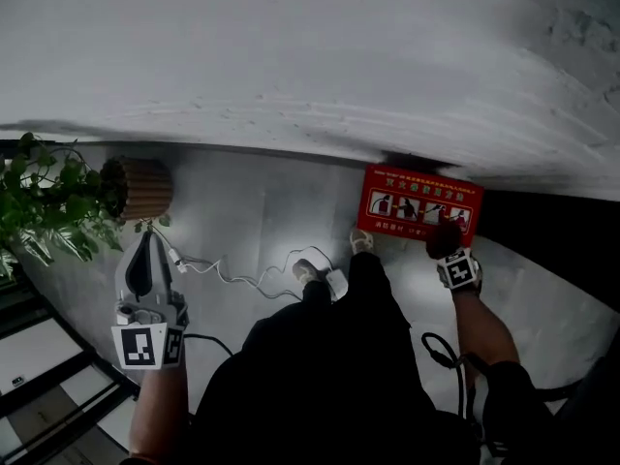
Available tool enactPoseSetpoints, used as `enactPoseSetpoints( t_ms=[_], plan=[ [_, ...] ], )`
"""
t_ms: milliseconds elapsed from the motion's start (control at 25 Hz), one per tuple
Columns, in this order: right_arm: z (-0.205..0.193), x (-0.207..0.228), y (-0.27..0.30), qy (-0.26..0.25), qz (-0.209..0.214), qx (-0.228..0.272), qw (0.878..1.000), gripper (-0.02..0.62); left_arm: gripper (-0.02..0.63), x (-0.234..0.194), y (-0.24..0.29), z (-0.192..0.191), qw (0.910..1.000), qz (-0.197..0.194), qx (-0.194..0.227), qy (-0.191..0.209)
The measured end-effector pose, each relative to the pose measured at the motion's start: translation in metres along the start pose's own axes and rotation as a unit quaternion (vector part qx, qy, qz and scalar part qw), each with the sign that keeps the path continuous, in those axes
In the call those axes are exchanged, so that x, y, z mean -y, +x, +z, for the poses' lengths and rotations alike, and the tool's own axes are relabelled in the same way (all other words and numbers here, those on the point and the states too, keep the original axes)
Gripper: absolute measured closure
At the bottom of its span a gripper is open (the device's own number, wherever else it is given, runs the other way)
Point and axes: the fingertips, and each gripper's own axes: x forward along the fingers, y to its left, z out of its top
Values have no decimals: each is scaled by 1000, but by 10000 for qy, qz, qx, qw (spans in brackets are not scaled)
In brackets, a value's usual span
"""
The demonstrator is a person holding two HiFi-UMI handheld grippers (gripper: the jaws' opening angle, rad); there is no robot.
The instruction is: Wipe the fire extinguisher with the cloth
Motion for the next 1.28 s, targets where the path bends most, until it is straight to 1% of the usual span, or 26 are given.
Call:
enactPoseSetpoints(
  t_ms=[40, 80, 120, 160, 200, 240, 280, 320, 360, 400, 440, 480, 520, 600, 640, 680, 720, 800, 840, 880, 1000, 1080, 1160, 1280],
  plan=[
    [-31, 24, -6, 579, -116, -277, 9979, 526, 607, 0, 3, 1, 10000, -13, 18, -2],
    [-60, 44, -12, 1116, -199, -546, 9921, 526, 607, 0, 6, 1, 10000, -27, 33, -12],
    [-86, 62, -18, 1525, -306, -769, 9848, 525, 607, 1, 8, 2, 10000, -41, 44, -30],
    [-105, 77, -25, 1757, -421, -898, 9794, 525, 607, 2, 9, 2, 10000, -49, 57, -50],
    [-112, 85, -33, 1807, -469, -882, 9785, 525, 607, 2, 10, 3, 9999, -41, 75, -64],
    [-106, 86, -42, 1671, -465, -708, 9823, 525, 607, 2, 9, 3, 9999, -6, 93, -67],
    [-87, 82, -51, 1329, -471, -396, 9892, 525, 607, -1, 7, 3, 9999, 64, 109, -69],
    [-58, 75, -62, 785, -496, 23, 9957, 525, 607, -5, 3, 1, 9997, 168, 119, -91],
    [-21, 62, -72, 114, -507, 499, 9974, 525, 607, -10, -2, -1, 9994, 295, 121, -139],
    [20, 43, -80, -554, -460, 966, 9927, 525, 607, -15, -7, -5, 9988, 426, 107, -196],
    [61, 19, -84, -1117, -339, 1364, 9838, 525, 607, -20, -14, -9, 9982, 547, 70, -241],
    [100, -6, -83, -1548, -167, 1649, 9739, 525, 607, -24, -21, -14, 9975, 655, 7, -274],
    [135, -29, -75, -1881, 21, 1814, 9653, 525, 607, -29, -29, -20, 9966, 756, -76, -304],
    [198, -67, -46, -2409, 342, 1872, 9517, 525, 607, -38, -41, -30, 9942, 969, -248, -391],
    [225, -81, -29, -2619, 455, 1783, 9474, 525, 607, -41, -47, -34, 9929, 1064, -325, -429],
    [249, -92, -12, -2764, 547, 1631, 9455, 525, 607, -42, -52, -36, 9918, 1133, -399, -444],
    [266, -99, 6, -2822, 631, 1418, 9467, 525, 607, -41, -56, -37, 9910, 1178, -464, -441],
    [283, -105, 40, -2697, 811, 865, 9556, 523, 607, -39, -63, -37, 9901, 1220, -553, -418],
    [286, -104, 52, -2566, 883, 623, 9605, 523, 607, -36, -65, -36, 9900, 1219, -579, -402],
    [288, -102, 58, -2419, 936, 487, 9645, 523, 607, -33, -67, -34, 9902, 1205, -599, -379],
    [282, -86, 51, -1973, 949, 473, 9746, 523, 607, -28, -69, -32, 9907, 1158, -653, -291],
    [262, -62, 39, -1792, 845, 557, 9786, 523, 607, -31, -66, -31, 9906, 1172, -631, -314],
    [234, -30, 26, -1657, 683, 654, 9816, 525, 607, -32, -60, -29, 9914, 1144, -548, -333],
    [181, 29, 7, -1321, 348, 602, 9888, 525, 607, -18, -46, -29, 9938, 937, -488, -338]
  ],
)
